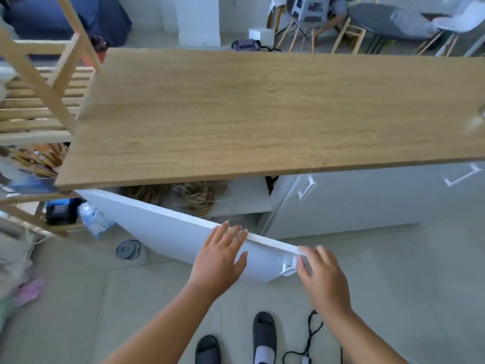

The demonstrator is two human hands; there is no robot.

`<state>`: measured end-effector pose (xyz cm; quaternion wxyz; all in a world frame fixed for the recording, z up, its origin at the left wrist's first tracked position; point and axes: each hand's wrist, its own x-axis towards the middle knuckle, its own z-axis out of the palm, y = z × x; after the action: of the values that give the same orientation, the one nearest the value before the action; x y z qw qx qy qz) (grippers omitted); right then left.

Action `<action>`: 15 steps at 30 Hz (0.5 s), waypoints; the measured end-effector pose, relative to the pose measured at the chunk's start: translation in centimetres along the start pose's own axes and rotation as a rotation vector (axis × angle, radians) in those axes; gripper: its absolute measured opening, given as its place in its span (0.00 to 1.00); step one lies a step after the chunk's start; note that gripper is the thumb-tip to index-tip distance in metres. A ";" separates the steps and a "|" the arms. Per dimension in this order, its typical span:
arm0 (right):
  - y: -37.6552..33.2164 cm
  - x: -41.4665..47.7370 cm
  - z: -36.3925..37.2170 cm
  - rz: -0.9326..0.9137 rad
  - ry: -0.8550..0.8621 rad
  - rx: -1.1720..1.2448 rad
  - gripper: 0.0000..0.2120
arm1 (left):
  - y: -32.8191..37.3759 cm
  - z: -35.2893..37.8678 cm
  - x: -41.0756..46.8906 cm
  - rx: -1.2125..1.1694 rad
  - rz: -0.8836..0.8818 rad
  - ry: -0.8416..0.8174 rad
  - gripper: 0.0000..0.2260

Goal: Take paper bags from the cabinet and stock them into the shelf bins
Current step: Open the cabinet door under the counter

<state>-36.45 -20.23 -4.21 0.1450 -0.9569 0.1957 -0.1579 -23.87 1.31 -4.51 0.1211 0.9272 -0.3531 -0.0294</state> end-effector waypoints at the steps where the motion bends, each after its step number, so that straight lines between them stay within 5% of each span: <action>1: 0.5 0.3 -0.2 -0.047 -0.002 -0.005 0.08 | 0.3 0.0 -0.8 -0.003 -0.011 -0.003 0.23; 9: 1.6 -0.7 -0.5 -0.112 -0.747 0.434 0.13 | 2.7 0.9 -6.9 -0.101 -0.160 0.103 0.17; 15: -0.6 0.4 1.7 -0.233 -0.927 0.359 0.14 | 5.6 2.2 -13.3 -0.083 -0.399 0.176 0.19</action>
<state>-35.25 -19.49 -5.49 0.3600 -0.9019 -0.0276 0.2371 -37.73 5.65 -5.73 0.1815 0.9719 -0.1490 0.0137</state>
